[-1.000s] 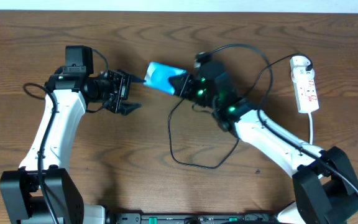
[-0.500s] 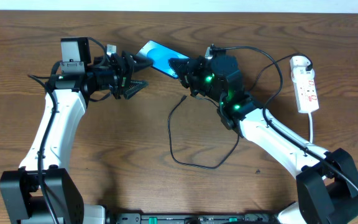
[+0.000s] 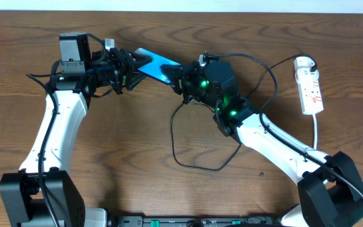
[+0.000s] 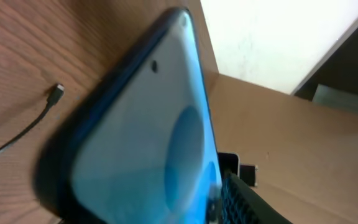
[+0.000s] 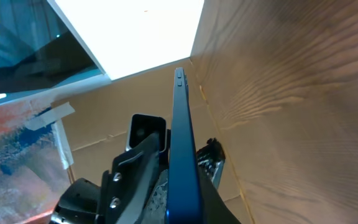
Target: Plug charger to phone and switch on socket
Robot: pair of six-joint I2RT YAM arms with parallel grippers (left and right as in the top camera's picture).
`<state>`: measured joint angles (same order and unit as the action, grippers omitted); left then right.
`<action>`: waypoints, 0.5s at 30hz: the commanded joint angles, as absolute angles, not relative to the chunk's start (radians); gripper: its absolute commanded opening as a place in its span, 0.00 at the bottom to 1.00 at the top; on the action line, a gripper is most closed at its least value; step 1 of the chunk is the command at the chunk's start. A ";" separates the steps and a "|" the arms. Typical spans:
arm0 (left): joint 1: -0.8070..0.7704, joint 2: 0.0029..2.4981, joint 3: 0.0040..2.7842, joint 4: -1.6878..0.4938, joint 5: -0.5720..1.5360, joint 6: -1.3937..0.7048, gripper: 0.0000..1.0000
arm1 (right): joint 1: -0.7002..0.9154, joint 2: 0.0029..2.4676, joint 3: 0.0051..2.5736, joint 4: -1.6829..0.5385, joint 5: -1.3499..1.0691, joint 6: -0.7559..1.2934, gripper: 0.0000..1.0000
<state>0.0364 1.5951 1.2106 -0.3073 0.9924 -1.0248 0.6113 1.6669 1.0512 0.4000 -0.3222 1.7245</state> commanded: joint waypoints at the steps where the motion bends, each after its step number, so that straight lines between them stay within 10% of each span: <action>1: 0.038 1.578 1.237 -0.304 0.944 -1.036 0.41 | 0.621 1.629 1.060 0.416 -0.324 1.776 0.01; 15: 0.038 1.578 1.237 -0.292 0.917 -1.095 0.33 | 0.657 1.629 1.060 0.416 -0.279 1.811 0.01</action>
<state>0.0368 1.5951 1.2106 -0.3019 0.9321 -1.0805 0.6411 1.6669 1.0512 0.4015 -0.2974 1.7805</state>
